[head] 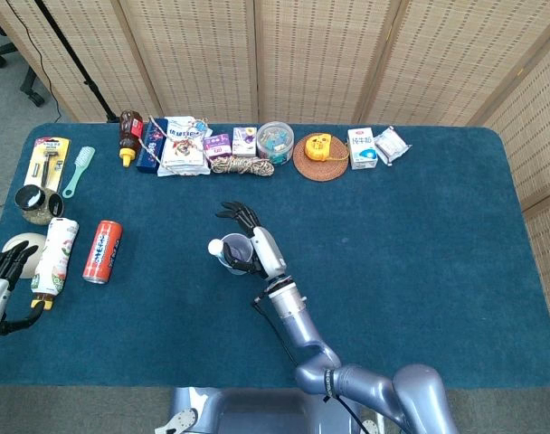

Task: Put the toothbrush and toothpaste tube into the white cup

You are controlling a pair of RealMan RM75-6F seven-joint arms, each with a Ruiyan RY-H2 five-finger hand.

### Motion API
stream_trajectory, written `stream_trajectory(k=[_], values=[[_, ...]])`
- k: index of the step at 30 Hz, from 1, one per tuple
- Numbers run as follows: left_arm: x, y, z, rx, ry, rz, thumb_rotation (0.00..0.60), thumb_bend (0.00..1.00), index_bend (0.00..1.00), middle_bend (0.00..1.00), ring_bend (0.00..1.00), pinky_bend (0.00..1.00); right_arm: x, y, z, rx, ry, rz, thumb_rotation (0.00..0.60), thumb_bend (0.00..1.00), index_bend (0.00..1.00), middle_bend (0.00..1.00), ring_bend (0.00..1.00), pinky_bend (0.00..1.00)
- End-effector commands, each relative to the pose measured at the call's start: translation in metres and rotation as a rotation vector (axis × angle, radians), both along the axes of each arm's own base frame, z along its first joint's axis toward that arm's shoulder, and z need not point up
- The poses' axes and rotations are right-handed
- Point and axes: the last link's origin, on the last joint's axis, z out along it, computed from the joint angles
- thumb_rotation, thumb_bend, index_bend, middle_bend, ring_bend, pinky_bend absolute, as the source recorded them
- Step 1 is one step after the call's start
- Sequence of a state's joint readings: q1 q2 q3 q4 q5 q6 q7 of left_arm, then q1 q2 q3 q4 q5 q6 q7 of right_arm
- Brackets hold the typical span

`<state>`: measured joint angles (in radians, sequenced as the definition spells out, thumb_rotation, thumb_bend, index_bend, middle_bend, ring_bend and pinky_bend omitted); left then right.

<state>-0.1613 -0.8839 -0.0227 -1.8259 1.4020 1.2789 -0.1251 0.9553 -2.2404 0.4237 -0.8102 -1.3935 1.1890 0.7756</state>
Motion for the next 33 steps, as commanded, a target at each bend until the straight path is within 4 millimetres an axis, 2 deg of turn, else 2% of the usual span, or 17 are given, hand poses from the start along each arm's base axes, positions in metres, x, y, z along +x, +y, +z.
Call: stream_trajectory(k=[1,7,8,10,12,18,21,23,24,25,26,30,33], values=[[0.0,0.0,-0.001,-0.002,0.0,0.0,0.6,0.35,0.0,0.0,0.0,0.0,0.001,-0.001,0.007,-0.026,0.005,0.019,0.6,0.57,0.19,0.09,0.0,0.0],[0.0,0.001,0.0,-0.002,-0.001,-0.004,0.6,0.35,0.0,0.0,0.0,0.0,-0.004,-0.008,0.044,-0.095,0.099,0.087,0.6,0.58,0.05,0.0,0.0,0.0],[0.0,0.0,0.0,-0.002,-0.003,-0.006,0.6,0.35,0.0,0.0,0.0,0.0,-0.008,-0.01,0.055,-0.103,0.143,0.103,0.6,0.58,0.02,0.0,0.0,0.0],[0.001,-0.004,0.001,0.006,-0.005,-0.018,0.6,0.35,0.0,0.0,0.0,0.0,-0.03,-0.016,0.096,-0.195,0.331,0.113,0.6,0.58,0.0,0.0,0.0,0.0],[0.003,-0.008,0.002,0.017,-0.004,-0.031,0.6,0.35,0.0,0.0,0.0,0.0,-0.043,-0.009,0.131,-0.213,0.458,0.102,0.6,0.58,0.0,0.0,0.0,0.0],[0.004,-0.013,0.003,0.035,-0.004,-0.044,0.6,0.35,0.0,0.0,0.0,0.0,-0.073,0.001,0.178,-0.279,0.701,0.043,0.6,0.56,0.0,0.0,0.0,0.0],[0.004,-0.016,0.003,0.047,-0.003,-0.047,0.6,0.35,0.0,0.0,0.0,0.0,-0.09,0.007,0.194,-0.303,0.789,0.009,0.6,0.43,0.0,0.0,0.0,0.0],[0.004,-0.019,0.003,0.07,0.002,-0.049,0.6,0.35,0.0,0.0,0.0,0.0,-0.11,0.019,0.204,-0.319,0.87,-0.02,0.6,0.2,0.0,0.0,0.0,0.0],[0.004,-0.02,0.003,0.078,0.006,-0.048,0.6,0.35,0.0,0.0,0.0,0.0,-0.119,0.023,0.21,-0.332,0.908,-0.033,0.6,0.13,0.0,0.0,0.0,0.0],[0.002,-0.024,0.002,0.08,0.015,-0.039,0.6,0.35,0.0,0.0,0.0,0.0,-0.15,0.029,0.223,-0.37,1.04,-0.083,0.6,0.05,0.0,0.0,0.0,0.0],[0.001,-0.026,0.001,0.087,0.022,-0.036,0.6,0.35,0.0,0.0,0.0,0.0,-0.161,0.038,0.229,-0.385,1.089,-0.097,0.6,0.0,0.0,0.0,0.0,0.0],[-0.004,-0.032,-0.001,0.103,0.023,-0.024,0.6,0.35,0.0,0.0,0.0,0.0,-0.196,0.065,0.242,-0.411,1.195,-0.151,0.6,0.0,0.0,0.0,0.0,0.0],[-0.007,-0.035,-0.002,0.104,0.023,-0.018,0.6,0.35,0.0,0.0,0.0,0.0,-0.217,0.081,0.244,-0.435,1.235,-0.193,0.6,0.0,0.0,0.0,0.0,0.0]])
